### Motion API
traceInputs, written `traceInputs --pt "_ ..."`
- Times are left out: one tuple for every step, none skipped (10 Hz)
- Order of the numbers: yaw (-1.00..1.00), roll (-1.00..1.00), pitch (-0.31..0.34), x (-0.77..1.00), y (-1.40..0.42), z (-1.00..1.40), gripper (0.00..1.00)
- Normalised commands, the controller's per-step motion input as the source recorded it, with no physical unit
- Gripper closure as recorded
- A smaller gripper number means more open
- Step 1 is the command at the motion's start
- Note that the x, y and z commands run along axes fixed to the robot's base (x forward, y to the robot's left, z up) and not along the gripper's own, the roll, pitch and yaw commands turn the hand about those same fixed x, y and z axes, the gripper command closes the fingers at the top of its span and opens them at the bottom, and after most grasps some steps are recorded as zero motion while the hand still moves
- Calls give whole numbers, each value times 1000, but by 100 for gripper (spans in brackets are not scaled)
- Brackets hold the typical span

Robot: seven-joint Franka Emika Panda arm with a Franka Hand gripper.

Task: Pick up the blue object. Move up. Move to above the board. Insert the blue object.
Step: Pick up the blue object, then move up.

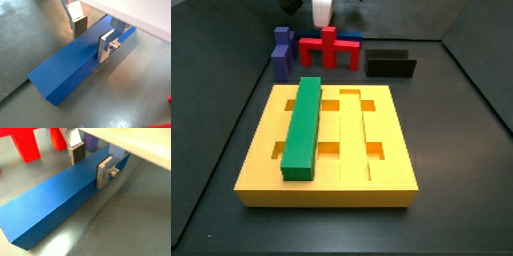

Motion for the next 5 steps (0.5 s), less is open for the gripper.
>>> traceInputs --pt "0 0 0 0 0 0 100" --pt "0 0 0 0 0 0 100" --pt "0 0 0 0 0 833 100" --pt "5 -15 19 -74 -21 826 100" --pt "-7 31 52 -110 -26 566 100"
